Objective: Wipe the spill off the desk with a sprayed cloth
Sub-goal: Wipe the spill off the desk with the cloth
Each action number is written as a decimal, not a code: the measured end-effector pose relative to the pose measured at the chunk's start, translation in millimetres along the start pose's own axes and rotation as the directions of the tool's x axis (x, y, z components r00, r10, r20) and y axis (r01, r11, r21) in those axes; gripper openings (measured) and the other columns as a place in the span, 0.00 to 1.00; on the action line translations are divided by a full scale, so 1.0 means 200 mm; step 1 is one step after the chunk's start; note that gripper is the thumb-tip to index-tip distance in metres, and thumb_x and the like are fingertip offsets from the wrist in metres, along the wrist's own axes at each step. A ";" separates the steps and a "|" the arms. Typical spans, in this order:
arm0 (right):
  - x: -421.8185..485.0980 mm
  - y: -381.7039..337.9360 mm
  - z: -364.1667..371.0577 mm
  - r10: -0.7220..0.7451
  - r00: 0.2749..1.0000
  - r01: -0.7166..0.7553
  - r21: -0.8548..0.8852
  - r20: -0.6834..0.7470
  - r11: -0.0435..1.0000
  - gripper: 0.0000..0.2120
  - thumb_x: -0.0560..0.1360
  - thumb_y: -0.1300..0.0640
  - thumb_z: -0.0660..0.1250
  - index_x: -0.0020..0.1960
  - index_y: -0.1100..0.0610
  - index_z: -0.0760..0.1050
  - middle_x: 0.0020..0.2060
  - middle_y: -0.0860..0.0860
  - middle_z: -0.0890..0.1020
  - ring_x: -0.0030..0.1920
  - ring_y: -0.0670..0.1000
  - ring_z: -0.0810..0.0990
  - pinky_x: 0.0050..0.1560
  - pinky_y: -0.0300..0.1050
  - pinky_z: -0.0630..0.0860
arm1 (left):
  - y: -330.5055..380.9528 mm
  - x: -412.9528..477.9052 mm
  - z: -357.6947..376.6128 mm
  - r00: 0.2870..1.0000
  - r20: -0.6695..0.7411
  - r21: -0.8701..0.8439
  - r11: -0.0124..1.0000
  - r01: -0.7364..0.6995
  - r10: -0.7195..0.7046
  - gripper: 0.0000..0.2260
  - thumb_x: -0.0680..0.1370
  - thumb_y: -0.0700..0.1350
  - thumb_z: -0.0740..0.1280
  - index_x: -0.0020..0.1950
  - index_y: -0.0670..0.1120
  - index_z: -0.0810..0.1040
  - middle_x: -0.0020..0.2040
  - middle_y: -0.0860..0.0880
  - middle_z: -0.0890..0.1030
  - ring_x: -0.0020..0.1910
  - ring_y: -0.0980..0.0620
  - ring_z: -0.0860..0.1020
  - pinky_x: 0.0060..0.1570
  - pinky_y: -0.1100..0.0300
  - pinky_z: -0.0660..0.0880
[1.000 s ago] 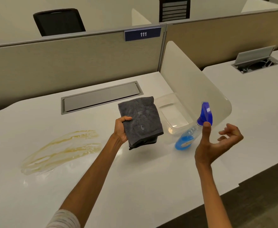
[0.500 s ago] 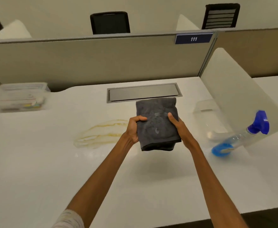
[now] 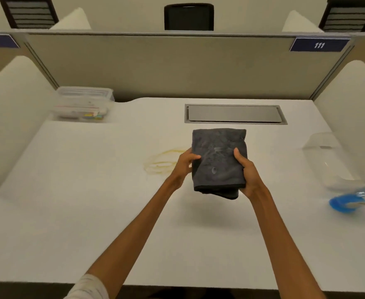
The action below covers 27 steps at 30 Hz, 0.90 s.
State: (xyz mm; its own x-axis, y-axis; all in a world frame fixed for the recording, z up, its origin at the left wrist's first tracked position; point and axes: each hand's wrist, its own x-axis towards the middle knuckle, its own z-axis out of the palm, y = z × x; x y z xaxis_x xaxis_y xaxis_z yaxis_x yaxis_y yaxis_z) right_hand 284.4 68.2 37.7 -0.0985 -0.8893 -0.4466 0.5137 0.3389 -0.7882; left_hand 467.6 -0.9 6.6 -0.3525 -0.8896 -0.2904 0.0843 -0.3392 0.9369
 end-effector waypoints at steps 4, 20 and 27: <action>0.02 0.03 0.05 -0.047 0.993 0.028 -0.167 -0.110 0.985 0.17 0.76 0.42 0.65 0.57 0.52 0.76 0.52 0.51 0.85 0.50 0.55 0.85 0.43 0.48 0.83 | -0.18 -0.07 -0.27 0.936 -0.283 0.448 0.892 -0.063 0.209 0.16 0.80 0.42 0.63 0.69 0.45 0.72 0.66 0.45 0.74 0.65 0.45 0.72 0.64 0.50 0.72; 0.33 0.09 0.02 -0.640 0.752 0.050 -0.955 -0.156 0.291 0.15 0.79 0.58 0.57 0.65 0.57 0.69 0.51 0.56 0.80 0.48 0.59 0.80 0.47 0.53 0.76 | -0.66 -0.18 -0.49 0.810 -0.507 0.857 0.276 0.436 0.293 0.36 0.80 0.56 0.53 0.77 0.33 0.47 0.79 0.34 0.52 0.79 0.40 0.48 0.77 0.40 0.45; 0.44 0.54 0.10 -0.239 0.970 -0.068 -0.988 -0.033 -0.142 0.35 0.77 0.33 0.51 0.78 0.46 0.47 0.78 0.58 0.48 0.78 0.58 0.45 0.74 0.66 0.42 | -0.68 -0.18 -0.52 0.800 -0.514 0.855 0.265 0.447 0.310 0.33 0.80 0.54 0.51 0.77 0.33 0.49 0.79 0.35 0.53 0.79 0.41 0.49 0.77 0.42 0.48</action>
State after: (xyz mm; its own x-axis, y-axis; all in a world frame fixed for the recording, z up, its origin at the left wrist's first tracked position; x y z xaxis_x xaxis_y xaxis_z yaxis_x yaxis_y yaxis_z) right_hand 347.1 20.0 -78.0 -0.2463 -0.9340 -0.2589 -0.9078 0.3158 -0.2760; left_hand 565.1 45.4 -131.6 0.2235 -0.9738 -0.0415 -0.9316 -0.2260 0.2848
